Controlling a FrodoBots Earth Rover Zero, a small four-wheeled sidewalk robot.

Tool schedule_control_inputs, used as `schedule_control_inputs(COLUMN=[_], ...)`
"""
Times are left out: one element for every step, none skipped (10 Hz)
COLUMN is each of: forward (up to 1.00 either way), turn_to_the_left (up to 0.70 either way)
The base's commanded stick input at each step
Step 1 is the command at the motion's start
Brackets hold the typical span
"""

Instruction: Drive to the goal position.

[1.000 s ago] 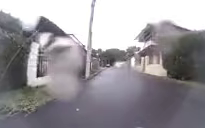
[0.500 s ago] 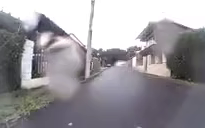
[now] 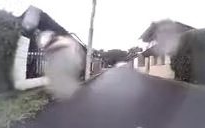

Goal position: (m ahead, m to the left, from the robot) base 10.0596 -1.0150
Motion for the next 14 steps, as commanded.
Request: schedule_control_inputs(forward=[0.7, 0.7, 0.7, 0.7, 0.7, 0.7, 0.7, 0.7, 0.7, 0.7, 0.7, 0.7, 0.7, 0.7], turn_to_the_left=[0.0, -0.21, -0.35, -0.33, -0.29, 0.0, 0.0, 0.0, 0.0, 0.0, 0.0, 0.0, 0.0, 0.0])
